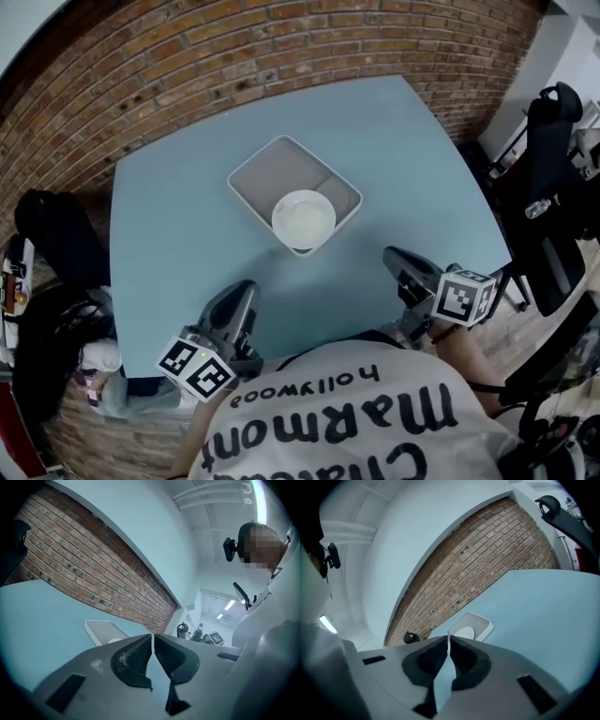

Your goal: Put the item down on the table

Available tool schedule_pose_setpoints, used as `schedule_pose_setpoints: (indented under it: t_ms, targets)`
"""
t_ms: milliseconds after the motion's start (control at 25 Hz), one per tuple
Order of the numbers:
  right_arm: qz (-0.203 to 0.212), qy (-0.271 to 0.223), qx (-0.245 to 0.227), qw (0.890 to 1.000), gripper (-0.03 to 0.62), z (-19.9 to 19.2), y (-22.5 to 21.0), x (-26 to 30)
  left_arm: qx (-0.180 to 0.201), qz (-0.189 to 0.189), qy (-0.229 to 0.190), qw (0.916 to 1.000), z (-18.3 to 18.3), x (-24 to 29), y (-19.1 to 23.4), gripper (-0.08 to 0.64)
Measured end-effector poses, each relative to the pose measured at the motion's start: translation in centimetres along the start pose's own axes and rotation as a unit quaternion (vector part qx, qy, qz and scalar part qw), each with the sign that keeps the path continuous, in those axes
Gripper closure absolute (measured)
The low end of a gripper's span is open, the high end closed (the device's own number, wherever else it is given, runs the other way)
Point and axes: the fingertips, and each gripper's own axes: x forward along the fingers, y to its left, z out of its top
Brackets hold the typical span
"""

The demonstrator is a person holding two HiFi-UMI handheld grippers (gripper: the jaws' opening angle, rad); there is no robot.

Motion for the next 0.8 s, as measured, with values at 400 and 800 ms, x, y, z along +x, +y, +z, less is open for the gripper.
schedule_pose_setpoints:
  t_ms: [400, 800]
  targets:
    - [-0.046, 0.020, -0.011, 0.999, 0.583, -1.3, -0.5, 0.1, -0.022, 0.007, 0.004, 0.9997, -1.1, -0.6, 1.1, 0.537]
    - [-0.023, 0.031, -0.010, 0.999, 0.583, -1.0, 0.4, 0.9, -0.030, 0.020, -0.007, 0.9993, -0.9, -1.4, 1.1, 0.537]
